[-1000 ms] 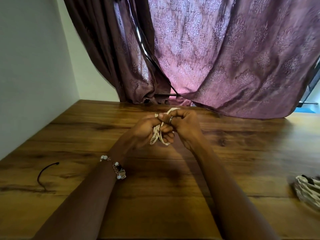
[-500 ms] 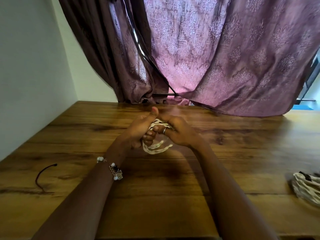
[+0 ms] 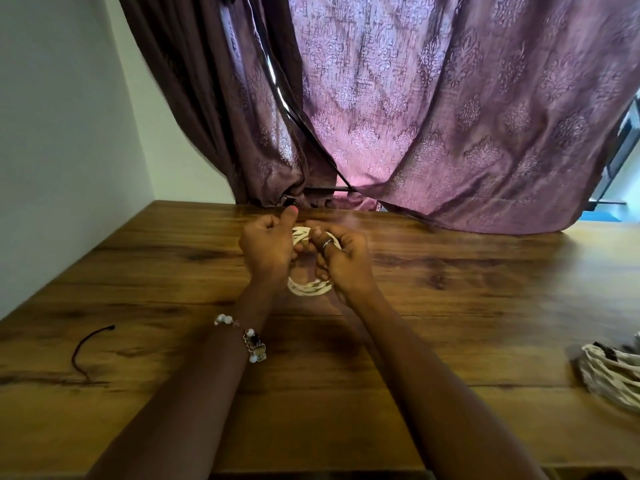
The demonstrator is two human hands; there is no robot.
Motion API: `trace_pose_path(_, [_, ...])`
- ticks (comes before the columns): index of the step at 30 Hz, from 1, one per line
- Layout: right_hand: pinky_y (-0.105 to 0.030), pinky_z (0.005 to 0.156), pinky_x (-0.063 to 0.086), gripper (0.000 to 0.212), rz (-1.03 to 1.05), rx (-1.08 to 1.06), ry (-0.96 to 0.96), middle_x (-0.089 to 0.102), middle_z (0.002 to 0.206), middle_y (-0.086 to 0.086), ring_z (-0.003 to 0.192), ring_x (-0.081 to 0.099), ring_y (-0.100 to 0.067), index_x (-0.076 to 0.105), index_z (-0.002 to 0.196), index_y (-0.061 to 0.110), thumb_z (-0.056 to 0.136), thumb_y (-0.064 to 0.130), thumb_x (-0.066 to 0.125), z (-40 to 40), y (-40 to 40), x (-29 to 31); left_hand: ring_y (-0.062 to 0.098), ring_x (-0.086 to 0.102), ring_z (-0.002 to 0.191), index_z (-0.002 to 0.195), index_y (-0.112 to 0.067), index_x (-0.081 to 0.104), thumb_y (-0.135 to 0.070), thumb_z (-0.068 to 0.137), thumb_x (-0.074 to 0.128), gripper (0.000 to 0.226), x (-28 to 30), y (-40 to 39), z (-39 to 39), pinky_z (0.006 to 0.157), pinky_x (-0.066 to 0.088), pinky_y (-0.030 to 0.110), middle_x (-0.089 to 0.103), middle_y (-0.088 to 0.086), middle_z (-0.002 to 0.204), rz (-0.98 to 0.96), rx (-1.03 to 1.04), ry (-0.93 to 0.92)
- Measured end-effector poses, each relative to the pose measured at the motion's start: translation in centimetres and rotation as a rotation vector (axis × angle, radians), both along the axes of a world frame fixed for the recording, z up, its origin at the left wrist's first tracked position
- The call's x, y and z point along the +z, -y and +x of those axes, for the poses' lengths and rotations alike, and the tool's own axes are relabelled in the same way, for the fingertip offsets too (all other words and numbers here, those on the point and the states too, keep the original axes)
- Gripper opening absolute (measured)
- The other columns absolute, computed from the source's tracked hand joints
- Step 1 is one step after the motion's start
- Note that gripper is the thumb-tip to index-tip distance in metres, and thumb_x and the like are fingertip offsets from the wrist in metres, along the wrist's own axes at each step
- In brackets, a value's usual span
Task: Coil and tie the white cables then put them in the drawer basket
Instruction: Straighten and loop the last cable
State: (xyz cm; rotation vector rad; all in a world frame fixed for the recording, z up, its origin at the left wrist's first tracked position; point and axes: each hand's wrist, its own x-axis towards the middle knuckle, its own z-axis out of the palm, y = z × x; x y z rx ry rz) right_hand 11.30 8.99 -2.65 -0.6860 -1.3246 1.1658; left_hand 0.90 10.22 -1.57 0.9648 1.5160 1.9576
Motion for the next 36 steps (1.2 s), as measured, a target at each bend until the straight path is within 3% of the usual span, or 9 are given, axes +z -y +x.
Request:
trace_pose_path(3, [-0.013, 0.033, 0.025, 0.018, -0.017, -0.048, -0.056, 0.052, 0.042, 0.011, 0.031, 0.039, 0.002, 0.059, 0.105, -0.003, 0.099, 0.008, 0.045, -1.0, 0.5, 0.3, 0.014, 0.047, 0.042, 0.054, -0.002, 0.053, -0.037, 0.078, 0.072, 0.046, -0.1, -0.2, -0.2, 0.048, 0.047, 0.033, 0.052, 0.003, 0.046, 0.073, 0.097, -0.112])
trace_pose_path(8, [-0.011, 0.033, 0.032, 0.02, 0.022, -0.219, -0.058, 0.054, 0.042, 0.011, 0.032, 0.045, 0.002, 0.059, 0.085, 0.002, 0.098, 0.001, 0.044, -0.3, 0.0, 0.7, 0.008, 0.041, 0.029, 0.068, -0.01, 0.053, -0.027, 0.087, 0.067, 0.03, 0.5, 0.5, 0.0, 0.034, 0.033, 0.016, 0.052, -0.005, 0.04, 0.065, -0.429, -0.033])
trace_pose_path(10, [-0.009, 0.037, 0.034, 0.023, 0.046, -0.241, -0.026, 0.054, 0.044, 0.012, 0.035, 0.046, 0.003, 0.06, 0.082, 0.006, 0.097, -0.001, 0.045, 0.4, -0.2, 0.5, 0.007, 0.04, 0.029, 0.077, -0.009, 0.053, -0.023, 0.089, 0.065, 0.022, -0.1, 0.6, 0.4, 0.033, 0.032, 0.016, 0.055, -0.005, 0.043, 0.075, -0.498, -0.05])
trace_pose_path(15, [-0.012, 0.032, 0.029, 0.021, -0.051, -0.156, -0.159, 0.052, 0.046, 0.005, 0.032, 0.039, 0.001, 0.057, 0.078, 0.005, 0.097, 0.009, 0.051, 0.9, 0.0, 0.7, 0.019, 0.047, 0.044, 0.078, -0.009, 0.059, -0.025, 0.086, 0.069, 0.02, -0.7, 0.4, 1.7, 0.039, 0.034, 0.02, 0.055, 0.005, 0.052, 0.155, -0.337, 0.025])
trace_pose_path(18, [-0.014, 0.032, 0.027, 0.024, -0.16, -0.126, -0.275, 0.053, 0.056, -0.006, 0.032, 0.035, -0.005, 0.061, 0.079, 0.007, 0.097, 0.02, 0.053, 0.7, -0.4, 0.6, 0.013, 0.046, 0.036, 0.071, -0.01, 0.062, -0.023, 0.082, 0.074, 0.02, -0.6, 0.6, 2.0, 0.037, 0.035, 0.019, 0.054, -0.002, 0.046, 0.164, -0.226, 0.102])
trace_pose_path(23, [-0.012, 0.031, 0.021, 0.035, -0.202, -0.134, -0.241, 0.047, 0.055, -0.006, 0.031, 0.029, -0.003, 0.057, 0.068, 0.008, 0.097, 0.028, 0.054, -0.1, -0.8, 0.6, 0.007, 0.041, 0.03, 0.062, -0.013, 0.059, -0.02, 0.082, 0.073, 0.026, -0.6, 0.5, 2.1, 0.039, 0.031, 0.017, 0.051, -0.007, 0.039, 0.152, -0.158, 0.196])
trace_pose_path(31, [-0.013, 0.031, 0.024, 0.039, -0.148, -0.208, -0.217, 0.048, 0.039, 0.004, 0.027, 0.031, -0.003, 0.052, 0.057, 0.005, 0.094, 0.014, 0.059, -1.0, 0.1, 1.0, 0.008, 0.039, 0.029, 0.067, -0.01, 0.056, -0.018, 0.083, 0.072, 0.024, -0.5, 1.5, 1.0, 0.034, 0.03, 0.014, 0.051, 0.0, 0.041, 0.016, -0.267, 0.313])
trace_pose_path(34, [-0.012, 0.029, 0.025, 0.039, -0.17, -0.195, -0.23, 0.046, 0.039, 0.001, 0.025, 0.032, -0.003, 0.049, 0.057, 0.003, 0.095, 0.01, 0.056, -1.1, 0.6, 0.8, 0.01, 0.051, 0.037, 0.073, -0.01, 0.063, -0.024, 0.087, 0.068, 0.021, -0.5, 2.7, -0.5, 0.039, 0.045, 0.022, 0.061, 0.002, 0.049, -0.057, -0.374, 0.235])
trace_pose_path(36, [-0.012, 0.031, 0.022, 0.04, -0.163, -0.205, -0.203, 0.042, 0.044, -0.002, 0.027, 0.029, -0.004, 0.049, 0.056, 0.004, 0.093, 0.012, 0.06, -1.3, 0.5, 0.4, 0.012, 0.061, 0.057, 0.076, -0.014, 0.069, -0.03, 0.087, 0.067, 0.02, -0.6, 3.7, -2.0, 0.06, 0.053, 0.03, 0.07, 0.001, 0.066, -0.105, -0.325, 0.047])
